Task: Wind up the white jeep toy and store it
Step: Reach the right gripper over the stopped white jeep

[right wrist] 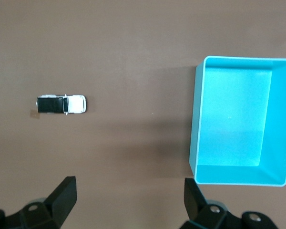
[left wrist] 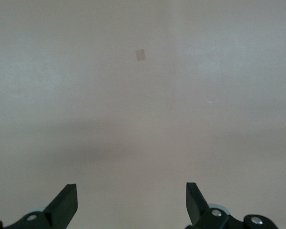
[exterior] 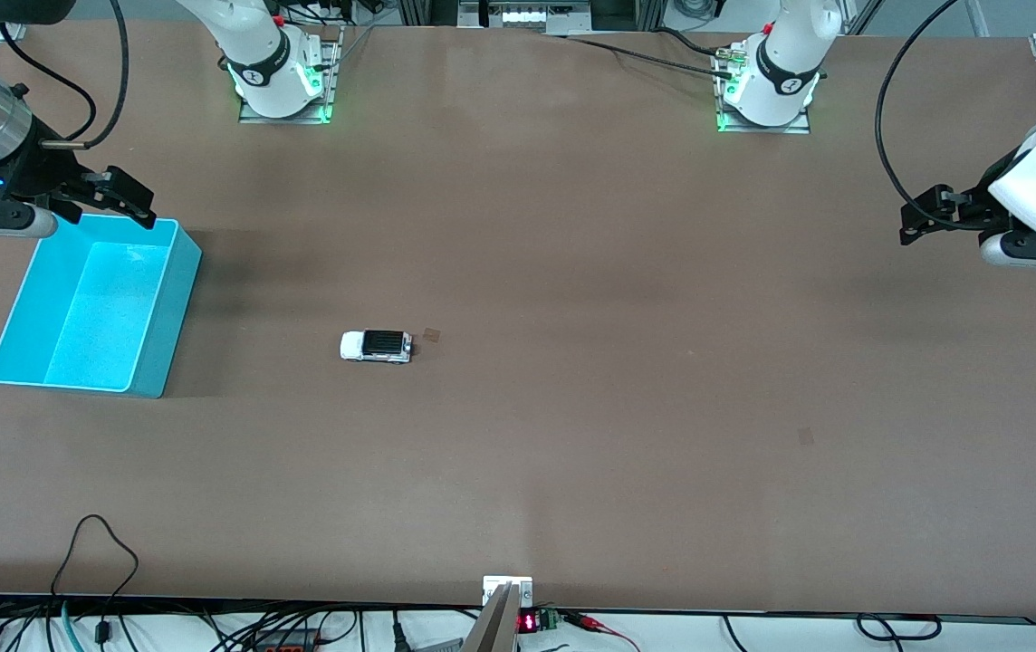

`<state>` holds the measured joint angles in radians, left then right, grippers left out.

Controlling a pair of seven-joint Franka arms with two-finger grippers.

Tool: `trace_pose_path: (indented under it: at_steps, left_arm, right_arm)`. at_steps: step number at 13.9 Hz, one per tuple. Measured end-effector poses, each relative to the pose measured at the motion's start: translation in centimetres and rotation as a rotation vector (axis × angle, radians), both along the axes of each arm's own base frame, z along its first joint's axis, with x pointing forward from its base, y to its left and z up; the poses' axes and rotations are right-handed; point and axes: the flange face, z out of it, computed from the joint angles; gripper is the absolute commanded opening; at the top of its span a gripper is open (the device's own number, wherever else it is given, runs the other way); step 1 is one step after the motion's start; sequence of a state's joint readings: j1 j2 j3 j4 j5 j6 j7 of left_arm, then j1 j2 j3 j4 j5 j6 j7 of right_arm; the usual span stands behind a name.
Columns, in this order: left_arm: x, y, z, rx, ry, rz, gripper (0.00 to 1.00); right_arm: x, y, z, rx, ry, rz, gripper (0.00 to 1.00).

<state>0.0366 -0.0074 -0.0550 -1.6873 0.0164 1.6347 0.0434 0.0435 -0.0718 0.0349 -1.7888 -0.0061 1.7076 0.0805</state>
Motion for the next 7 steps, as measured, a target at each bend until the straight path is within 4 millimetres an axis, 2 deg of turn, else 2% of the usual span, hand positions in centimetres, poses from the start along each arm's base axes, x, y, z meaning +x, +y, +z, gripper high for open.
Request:
trace_pose_path:
  at_steps: [5, 7]
  left_arm:
    - [-0.1, 0.0, 0.2, 0.000, 0.004, 0.000, 1.00]
    - [-0.1, 0.0, 0.1, 0.000, 0.009, 0.000, 1.00]
  right_arm:
    - [1.3, 0.2, -3.1, 0.007, 0.055, 0.277, 1.00]
    - [1.7, 1.1, -4.3, 0.014, 0.075, 0.410, 1.00]
